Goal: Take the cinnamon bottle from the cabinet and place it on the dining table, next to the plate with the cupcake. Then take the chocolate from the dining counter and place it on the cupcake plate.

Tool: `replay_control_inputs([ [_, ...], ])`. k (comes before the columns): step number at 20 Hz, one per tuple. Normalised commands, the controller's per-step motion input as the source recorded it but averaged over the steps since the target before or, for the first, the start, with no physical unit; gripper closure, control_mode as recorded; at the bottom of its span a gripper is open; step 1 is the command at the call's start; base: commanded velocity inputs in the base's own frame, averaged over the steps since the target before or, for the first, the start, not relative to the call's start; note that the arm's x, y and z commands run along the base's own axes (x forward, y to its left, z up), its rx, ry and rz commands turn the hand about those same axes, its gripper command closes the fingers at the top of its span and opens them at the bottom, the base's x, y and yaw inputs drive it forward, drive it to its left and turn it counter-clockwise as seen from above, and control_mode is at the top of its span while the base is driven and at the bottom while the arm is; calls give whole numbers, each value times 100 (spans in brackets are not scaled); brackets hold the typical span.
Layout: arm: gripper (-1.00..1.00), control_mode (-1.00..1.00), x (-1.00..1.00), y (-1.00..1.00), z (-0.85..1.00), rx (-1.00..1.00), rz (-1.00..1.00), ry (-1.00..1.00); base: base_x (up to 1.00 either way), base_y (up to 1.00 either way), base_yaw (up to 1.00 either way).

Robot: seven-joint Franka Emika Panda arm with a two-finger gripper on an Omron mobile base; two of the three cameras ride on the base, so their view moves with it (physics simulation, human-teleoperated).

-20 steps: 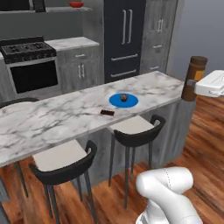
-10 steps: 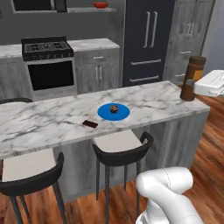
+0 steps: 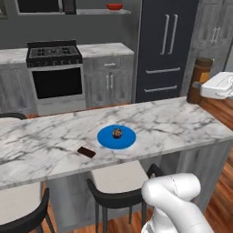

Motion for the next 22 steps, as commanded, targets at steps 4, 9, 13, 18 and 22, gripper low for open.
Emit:
replay_control_inputs([
  [4,100,100,0,0,0,0,0,0,68,-4,20],
  [9,100,100,0,0,0,0,0,0,57,-7,24],
  [13,100,-100,4,-4,-6,0,0,3,20,-9,10],
  [18,100,-100,87,-23,-90,-5,11,3,0,0,0],
  [22,100,-100,100,-17,-100,-8,24,0,0,0,0],
])
